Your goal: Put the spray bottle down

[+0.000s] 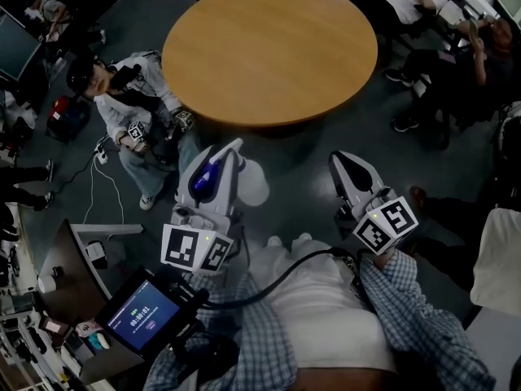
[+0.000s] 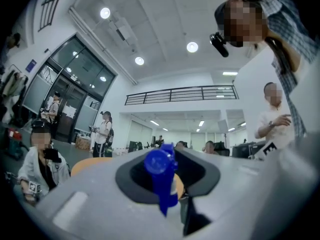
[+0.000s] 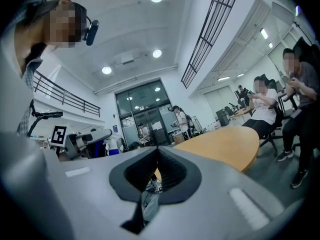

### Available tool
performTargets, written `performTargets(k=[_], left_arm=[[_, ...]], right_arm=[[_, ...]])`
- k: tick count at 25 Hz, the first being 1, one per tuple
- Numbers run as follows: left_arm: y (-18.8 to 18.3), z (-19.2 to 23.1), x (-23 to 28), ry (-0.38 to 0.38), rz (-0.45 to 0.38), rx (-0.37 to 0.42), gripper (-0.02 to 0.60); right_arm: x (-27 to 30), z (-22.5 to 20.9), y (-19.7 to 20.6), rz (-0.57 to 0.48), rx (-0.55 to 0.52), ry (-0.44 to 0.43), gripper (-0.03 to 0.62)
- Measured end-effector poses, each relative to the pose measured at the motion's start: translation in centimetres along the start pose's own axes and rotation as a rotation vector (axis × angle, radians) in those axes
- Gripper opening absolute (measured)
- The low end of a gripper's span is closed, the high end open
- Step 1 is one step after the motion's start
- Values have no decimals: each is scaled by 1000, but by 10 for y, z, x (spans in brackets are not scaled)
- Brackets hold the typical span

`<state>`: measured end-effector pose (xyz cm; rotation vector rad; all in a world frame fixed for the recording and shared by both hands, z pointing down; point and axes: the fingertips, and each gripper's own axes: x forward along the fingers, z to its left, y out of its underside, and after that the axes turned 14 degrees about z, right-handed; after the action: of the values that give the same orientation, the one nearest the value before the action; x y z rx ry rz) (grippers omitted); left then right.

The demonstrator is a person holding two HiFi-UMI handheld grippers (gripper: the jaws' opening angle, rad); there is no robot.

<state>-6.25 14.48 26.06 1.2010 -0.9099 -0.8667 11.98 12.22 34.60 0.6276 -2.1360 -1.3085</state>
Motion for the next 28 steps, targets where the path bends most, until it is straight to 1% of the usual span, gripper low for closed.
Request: performTargets(k=[4,7,10,17,19,23,28], left_arm=[[-5,-3,5,-30,-20,3,94],[-6,-2,5,-45,-29,3,94],[-12,-3,7,-67,-26,0,92],[-22,1,17,-55,-42,0,94],[-22,5,30,-51,-41,5,92],[-13,26,77,-44,-32,7,92],[-11,60,125,12,-49,-46,93]], right_arm=[[-9,-14,-5,-8,-5,1,6],[-16,-14,-12,-18,-23,-7,6],[-23,-18,-14,-22,-14,-4,6],[-30,-25,-15,-38,-2,29,6],[-25,-34,-15,-36,2,37,6],[5,-65,-17,-20,2,47,6],[50,-89,-33,-11,7,63,6]])
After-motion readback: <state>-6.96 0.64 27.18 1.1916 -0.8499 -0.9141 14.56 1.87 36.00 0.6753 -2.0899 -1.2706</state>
